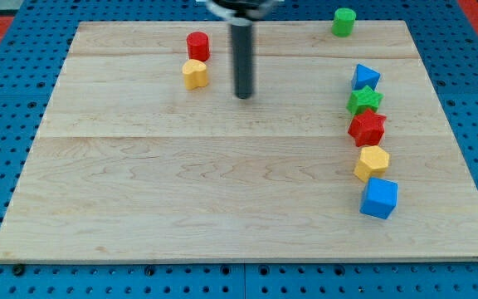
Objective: Push the yellow hexagon to the bottom of the yellow heart
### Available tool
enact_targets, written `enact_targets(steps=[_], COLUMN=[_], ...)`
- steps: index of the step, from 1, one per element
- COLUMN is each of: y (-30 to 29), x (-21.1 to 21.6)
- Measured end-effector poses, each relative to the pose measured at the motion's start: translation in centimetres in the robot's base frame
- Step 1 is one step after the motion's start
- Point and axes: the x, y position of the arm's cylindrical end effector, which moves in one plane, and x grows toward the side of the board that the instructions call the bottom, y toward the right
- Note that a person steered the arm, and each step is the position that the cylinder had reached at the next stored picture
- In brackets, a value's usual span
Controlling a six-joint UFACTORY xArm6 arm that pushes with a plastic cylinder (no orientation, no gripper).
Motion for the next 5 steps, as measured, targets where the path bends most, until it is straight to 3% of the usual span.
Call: enact_targets(steps=[2,3,4,5], y=[6.2,14.9,24.6,23.0], x=[17.6,22.8,21.1,16.3])
